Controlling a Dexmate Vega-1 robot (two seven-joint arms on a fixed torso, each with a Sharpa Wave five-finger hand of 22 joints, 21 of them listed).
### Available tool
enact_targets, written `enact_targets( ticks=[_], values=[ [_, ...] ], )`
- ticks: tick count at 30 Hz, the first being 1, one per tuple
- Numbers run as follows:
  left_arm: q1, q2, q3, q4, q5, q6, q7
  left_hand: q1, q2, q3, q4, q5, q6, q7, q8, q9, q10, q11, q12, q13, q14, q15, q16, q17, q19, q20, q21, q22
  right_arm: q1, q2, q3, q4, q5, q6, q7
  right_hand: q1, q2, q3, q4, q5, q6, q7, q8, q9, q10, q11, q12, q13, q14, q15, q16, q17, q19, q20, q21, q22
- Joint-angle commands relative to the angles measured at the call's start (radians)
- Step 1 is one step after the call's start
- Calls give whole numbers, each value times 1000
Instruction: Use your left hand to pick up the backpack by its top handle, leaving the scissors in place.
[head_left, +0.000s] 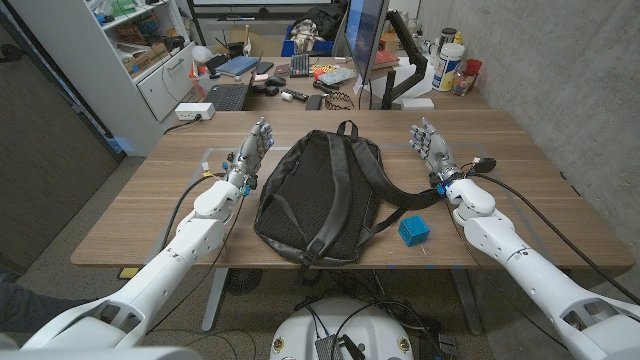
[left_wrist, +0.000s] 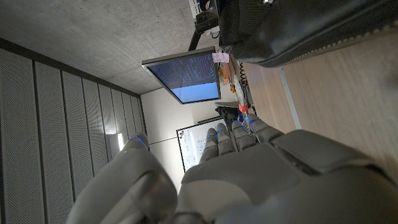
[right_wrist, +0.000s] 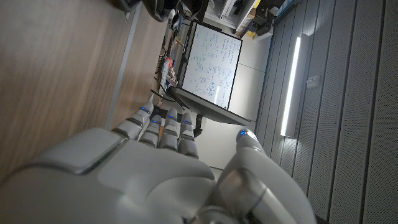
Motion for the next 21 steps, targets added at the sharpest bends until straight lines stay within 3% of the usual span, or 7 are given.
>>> enact_targets(
  ticks=[1, 10, 21],
  values=[
    [39, -199, -250, -46, 234, 111, -138, 11, 1, 6, -2, 5, 8, -1, 4, 5, 11, 1, 5, 1, 1, -10, 4, 5, -1, -51, 6, 5, -17, 93, 105, 15, -84, -34, 62, 8, 0, 5, -1, 3, 10, -1, 5, 2, 10, 2, 2, 4, 8, 5, 7, 5, 8, 2, 5, 4],
    [30, -330, -385, -57, 383, 148, -243, 13, 3, 5, -3, 5, 10, 0, 5, 5, 11, 6, 5, 1, 2, -5, 5, 5, -8, -43, 4, 6, -33, 143, 163, 10, -137, -55, 89, 7, 1, 4, -1, 3, 11, -3, 5, 2, 10, 4, 1, 4, 7, 6, 6, 5, 7, 4, 5, 4],
    [15, -405, -473, -72, 492, 163, -318, 17, 6, 4, -4, 5, 11, 4, 5, 5, 10, 10, 5, 2, 0, -1, 4, 5, -14, -41, 4, 6, -45, 179, 199, -1, -179, -67, 103, 7, 2, 2, -2, 2, 11, -4, 4, 2, 9, 5, 0, 4, 7, 8, 6, 5, 6, 5, 5, 4]
  ],
)
